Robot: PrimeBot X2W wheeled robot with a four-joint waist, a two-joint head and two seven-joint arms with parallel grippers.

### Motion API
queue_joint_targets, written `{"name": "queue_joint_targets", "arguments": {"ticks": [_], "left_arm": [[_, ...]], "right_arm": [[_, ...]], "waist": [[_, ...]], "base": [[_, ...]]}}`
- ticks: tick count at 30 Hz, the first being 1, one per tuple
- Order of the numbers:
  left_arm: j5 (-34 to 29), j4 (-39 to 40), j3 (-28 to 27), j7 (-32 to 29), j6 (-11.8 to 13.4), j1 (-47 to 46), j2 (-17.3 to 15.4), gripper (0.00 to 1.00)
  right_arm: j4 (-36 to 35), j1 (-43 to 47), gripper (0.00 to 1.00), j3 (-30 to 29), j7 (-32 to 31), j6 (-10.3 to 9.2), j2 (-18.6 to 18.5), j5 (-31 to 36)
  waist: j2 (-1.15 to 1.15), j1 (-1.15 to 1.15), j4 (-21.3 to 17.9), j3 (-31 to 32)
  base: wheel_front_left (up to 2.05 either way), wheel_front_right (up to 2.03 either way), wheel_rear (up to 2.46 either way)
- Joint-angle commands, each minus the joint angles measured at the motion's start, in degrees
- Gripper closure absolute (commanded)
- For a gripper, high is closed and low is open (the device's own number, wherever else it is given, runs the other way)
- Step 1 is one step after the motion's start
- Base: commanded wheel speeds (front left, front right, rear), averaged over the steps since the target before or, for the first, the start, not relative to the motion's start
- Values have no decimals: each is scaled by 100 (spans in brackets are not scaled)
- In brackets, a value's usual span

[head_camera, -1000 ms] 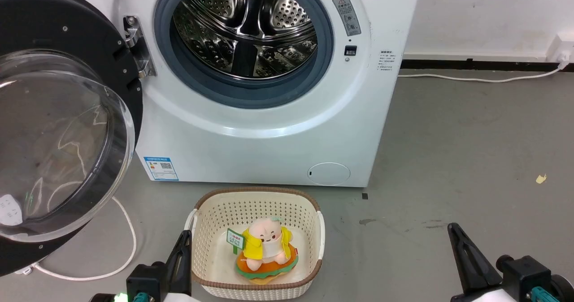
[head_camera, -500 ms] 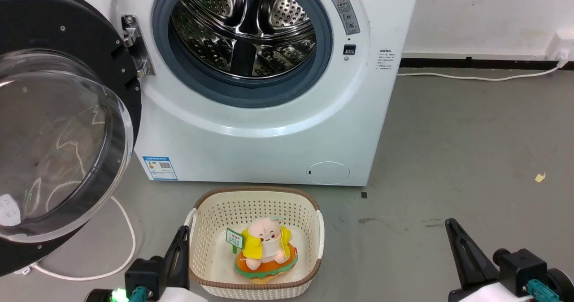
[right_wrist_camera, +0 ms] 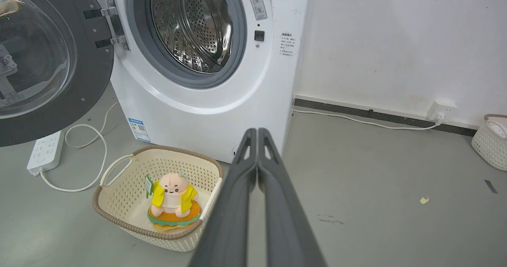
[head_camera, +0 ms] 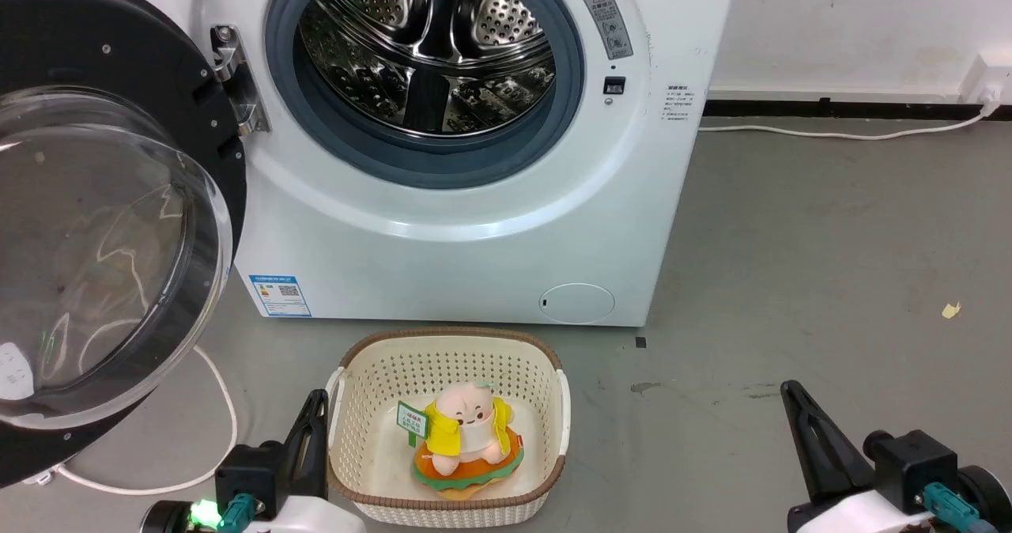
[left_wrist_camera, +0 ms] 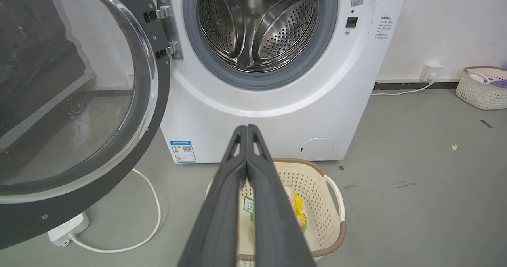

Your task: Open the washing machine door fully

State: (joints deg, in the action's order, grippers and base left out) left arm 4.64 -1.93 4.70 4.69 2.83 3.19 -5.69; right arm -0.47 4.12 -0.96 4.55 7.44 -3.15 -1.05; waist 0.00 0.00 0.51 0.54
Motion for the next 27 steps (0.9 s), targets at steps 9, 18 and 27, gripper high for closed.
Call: {"name": "queue_joint_targets", "arguments": {"ticks": [9,18,27], "left_arm": [[-136,59,-121,-113,-82,-142,93,100],[-236,100,-227,-221,-143,-196,150,100],[-326,137,-323,-319,-199,-245,202,100]], "right_arm": [[23,-178,100,30,-122,3,20,35],[30,-249,100,50,-224,4,22,56],[37,-314,100,68,-315,4,24,75]], "waist": [[0,0,-11,-12],[0,0,-23,-25],[0,0,-34,-36]], "base": [[0,0,0],[0,0,0],[0,0,0]]}}
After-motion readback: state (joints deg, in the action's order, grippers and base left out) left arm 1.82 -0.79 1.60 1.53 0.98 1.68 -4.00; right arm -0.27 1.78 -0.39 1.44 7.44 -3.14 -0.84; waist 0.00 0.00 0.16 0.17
